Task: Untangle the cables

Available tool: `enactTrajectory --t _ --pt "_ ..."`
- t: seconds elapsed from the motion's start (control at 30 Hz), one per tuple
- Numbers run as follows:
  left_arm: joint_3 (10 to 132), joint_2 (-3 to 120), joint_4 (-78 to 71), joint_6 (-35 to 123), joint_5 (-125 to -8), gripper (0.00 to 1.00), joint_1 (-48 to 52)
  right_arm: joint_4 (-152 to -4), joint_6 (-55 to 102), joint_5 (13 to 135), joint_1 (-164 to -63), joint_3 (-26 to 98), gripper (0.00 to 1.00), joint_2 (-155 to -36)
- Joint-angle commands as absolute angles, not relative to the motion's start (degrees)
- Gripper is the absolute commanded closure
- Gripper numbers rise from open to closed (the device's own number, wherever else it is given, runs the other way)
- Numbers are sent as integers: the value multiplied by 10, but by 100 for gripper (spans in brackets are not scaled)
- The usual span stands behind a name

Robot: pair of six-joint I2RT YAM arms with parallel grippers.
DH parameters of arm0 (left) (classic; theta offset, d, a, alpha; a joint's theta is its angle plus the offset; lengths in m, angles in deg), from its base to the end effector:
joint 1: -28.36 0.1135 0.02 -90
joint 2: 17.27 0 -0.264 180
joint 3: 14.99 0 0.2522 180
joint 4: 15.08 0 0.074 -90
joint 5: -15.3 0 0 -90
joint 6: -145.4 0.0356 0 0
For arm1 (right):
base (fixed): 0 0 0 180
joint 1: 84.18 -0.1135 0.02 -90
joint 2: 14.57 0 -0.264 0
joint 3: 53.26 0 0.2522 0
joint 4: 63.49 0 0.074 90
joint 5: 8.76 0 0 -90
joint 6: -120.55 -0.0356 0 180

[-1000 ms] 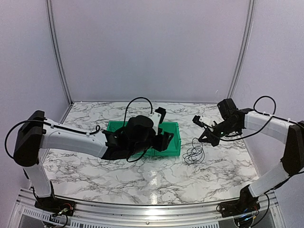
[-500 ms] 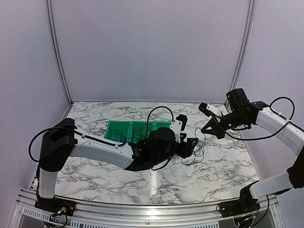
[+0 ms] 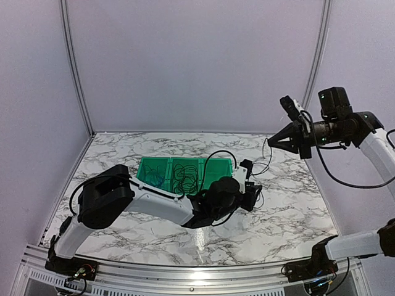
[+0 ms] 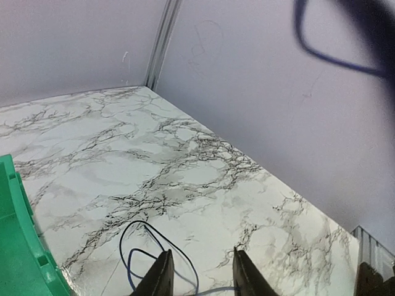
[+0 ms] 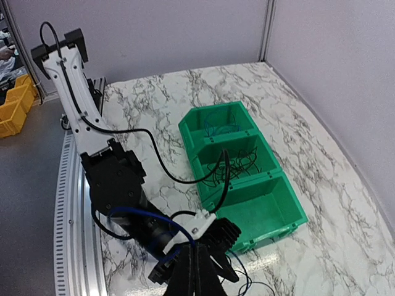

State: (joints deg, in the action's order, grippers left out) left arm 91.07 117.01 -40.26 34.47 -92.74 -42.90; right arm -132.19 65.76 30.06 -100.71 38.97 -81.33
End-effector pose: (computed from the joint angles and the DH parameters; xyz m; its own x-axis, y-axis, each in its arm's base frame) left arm 0.1821 -0.5024 0.1775 -0.3021 -0.1668 -0.9386 0.7421 0.5768 -0.3414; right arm 0.1970 0.0874 0.3986 -0.1199 -0.4126 -0.9030 -0.9690 0.2467 0.0159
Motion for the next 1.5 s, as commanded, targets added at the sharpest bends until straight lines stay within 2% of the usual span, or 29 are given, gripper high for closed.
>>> enactTrajectory --t 0.0,0.2,0.37,0.6,0.87,1.03,1.2,1.47 --pt "912 1186 -445 334 -918 68 -433 -1358 665 232 -1011 446 100 -790" --pt "881 1188 -478 323 -905 92 -433 -1341 630 210 -1010 509 100 -783" --pt "871 1203 -485 311 -893 98 -434 -1342 610 218 -1010 604 100 -795" --pt "867 1224 -490 296 -875 100 -440 -1332 594 251 -1009 703 100 -820" --pt "833 1202 -505 300 -876 100 -440 -1303 579 296 -1003 693 100 -818" --pt "824 1210 -515 290 -844 100 -442 -1284 568 336 -994 811 100 -846" --pt "835 1219 -516 296 -840 93 -442 -1244 530 329 -993 886 100 -872" --pt "831 1220 -516 293 -842 95 -442 -1214 489 300 -991 912 100 -883"
